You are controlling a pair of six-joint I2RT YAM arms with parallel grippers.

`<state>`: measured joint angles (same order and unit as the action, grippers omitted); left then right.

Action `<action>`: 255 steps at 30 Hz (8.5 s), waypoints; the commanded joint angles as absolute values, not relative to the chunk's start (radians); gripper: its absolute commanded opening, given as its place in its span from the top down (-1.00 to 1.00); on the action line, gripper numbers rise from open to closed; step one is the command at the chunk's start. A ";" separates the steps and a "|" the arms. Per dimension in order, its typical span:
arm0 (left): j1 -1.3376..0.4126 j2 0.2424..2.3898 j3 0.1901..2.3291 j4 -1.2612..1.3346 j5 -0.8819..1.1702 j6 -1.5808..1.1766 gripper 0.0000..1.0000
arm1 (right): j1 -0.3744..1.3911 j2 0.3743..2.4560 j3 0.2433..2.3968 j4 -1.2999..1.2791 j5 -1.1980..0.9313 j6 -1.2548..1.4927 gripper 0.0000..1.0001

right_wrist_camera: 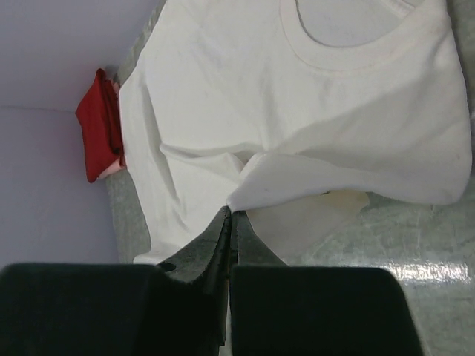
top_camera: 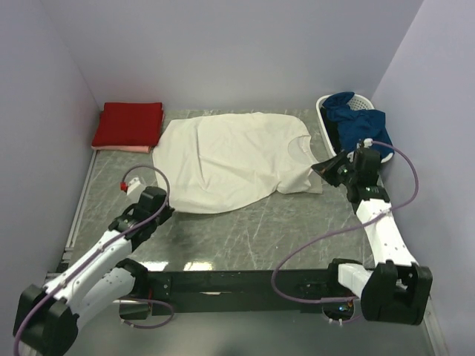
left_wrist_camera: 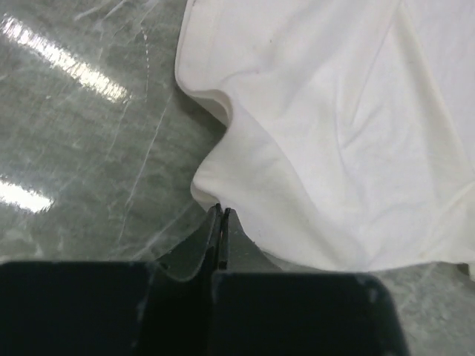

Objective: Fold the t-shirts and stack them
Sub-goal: Flatten the tshirt out, then fold the tshirt

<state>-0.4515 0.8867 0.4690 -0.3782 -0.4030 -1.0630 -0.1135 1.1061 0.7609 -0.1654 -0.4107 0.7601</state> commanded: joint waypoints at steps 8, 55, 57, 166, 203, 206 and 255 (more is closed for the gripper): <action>-0.476 0.539 0.446 -0.610 -0.316 -1.178 0.99 | -0.109 0.763 0.667 -0.400 -0.361 0.701 1.00; -0.252 1.028 0.670 -0.342 -0.307 -0.948 0.99 | -0.091 1.379 0.937 -0.275 -0.314 0.729 1.00; -0.204 1.026 0.657 -0.334 -0.290 -0.940 0.99 | -0.091 1.408 0.962 -0.259 -0.324 0.730 1.00; -0.129 0.781 0.431 -0.485 -0.405 -1.066 0.99 | -0.204 1.143 0.615 -0.290 -0.020 0.726 1.00; -0.144 0.831 0.581 -0.454 -0.318 -0.957 -0.74 | 0.202 0.911 0.485 -0.305 -0.095 0.810 -0.22; -0.153 0.842 0.583 -0.436 -0.279 -0.945 -0.74 | 0.241 0.966 0.483 -0.250 -0.118 0.818 -0.18; -0.166 1.037 0.676 -0.258 -0.192 -0.891 -0.78 | 0.371 1.336 0.630 -0.037 -0.130 0.859 0.71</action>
<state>-0.1616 1.0027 0.6079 -0.3408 -0.1879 -0.9062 0.3462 1.2892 0.5461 -0.0738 -0.1280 0.8692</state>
